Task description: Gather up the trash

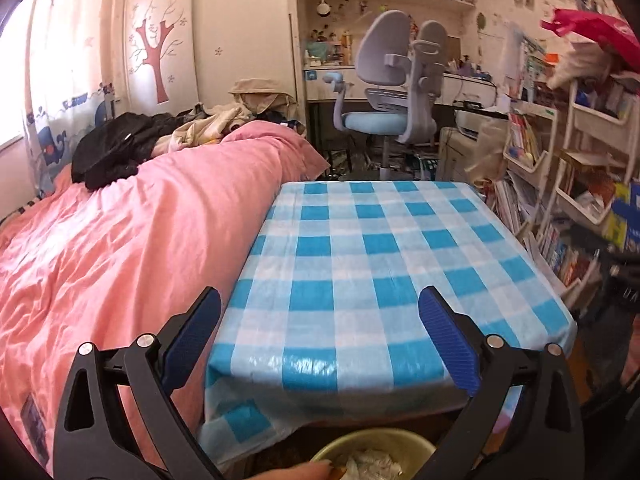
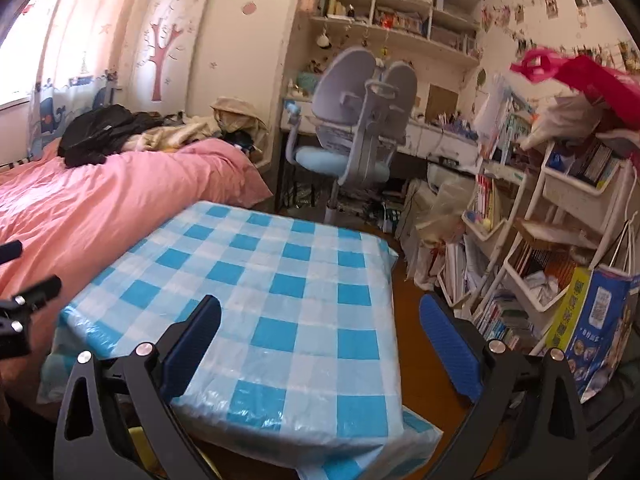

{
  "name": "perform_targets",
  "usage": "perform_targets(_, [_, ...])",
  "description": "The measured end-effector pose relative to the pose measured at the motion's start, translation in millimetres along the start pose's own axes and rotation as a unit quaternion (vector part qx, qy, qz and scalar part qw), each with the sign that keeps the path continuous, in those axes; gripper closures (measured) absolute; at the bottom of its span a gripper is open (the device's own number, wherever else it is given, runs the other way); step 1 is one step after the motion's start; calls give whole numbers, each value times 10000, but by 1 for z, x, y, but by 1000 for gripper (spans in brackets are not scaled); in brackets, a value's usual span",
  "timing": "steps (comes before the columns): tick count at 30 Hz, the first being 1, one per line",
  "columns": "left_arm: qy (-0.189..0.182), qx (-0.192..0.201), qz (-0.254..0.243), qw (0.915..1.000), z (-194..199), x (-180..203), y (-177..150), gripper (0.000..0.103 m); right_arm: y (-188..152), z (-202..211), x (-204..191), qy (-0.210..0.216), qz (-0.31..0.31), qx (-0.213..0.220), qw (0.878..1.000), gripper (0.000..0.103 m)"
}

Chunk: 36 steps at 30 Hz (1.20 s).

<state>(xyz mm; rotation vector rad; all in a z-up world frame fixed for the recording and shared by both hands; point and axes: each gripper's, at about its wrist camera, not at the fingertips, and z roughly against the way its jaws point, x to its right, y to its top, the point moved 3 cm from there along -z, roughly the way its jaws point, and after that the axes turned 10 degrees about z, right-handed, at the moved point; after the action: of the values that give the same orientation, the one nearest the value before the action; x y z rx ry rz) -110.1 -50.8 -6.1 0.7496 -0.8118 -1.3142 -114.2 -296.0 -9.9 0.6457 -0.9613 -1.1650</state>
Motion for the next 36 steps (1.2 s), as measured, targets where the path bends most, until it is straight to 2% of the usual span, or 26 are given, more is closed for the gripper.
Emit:
perform_targets(4, [73, -23, -42, 10000, -24, 4, 9, 8, 7, -13, -5, 113, -4, 84, 9999, 8])
perform_targets(8, [84, 119, -126, 9998, -40, 13, 19, 8, 11, -29, -7, 162, 50, -35, 9998, 8])
perform_targets(12, [62, 101, -82, 9999, -55, 19, 28, 7, 12, -32, -9, 251, 58, -55, 9997, 8])
perform_targets(19, [33, 198, 10, 9998, -69, 24, 38, 8, 10, -35, -12, 280, 270, -123, 9992, 8])
perform_targets(26, [100, 544, -32, 9985, -67, 26, 39, 8, 5, -38, -6, 267, 323, -190, 9989, 8])
perform_targets(30, [107, 432, -111, 9989, -69, 28, 36, 7, 2, -39, 1, 263, 155, -250, 9992, 8])
perform_targets(32, [258, 289, -220, 9990, -75, 27, 33, 7, 1, -40, 6, 347, -51, -245, 9991, 8])
perform_targets(36, [295, -19, -316, 9991, -83, 22, 28, 7, 1, -43, 8, 385, -161, -294, 9987, 8])
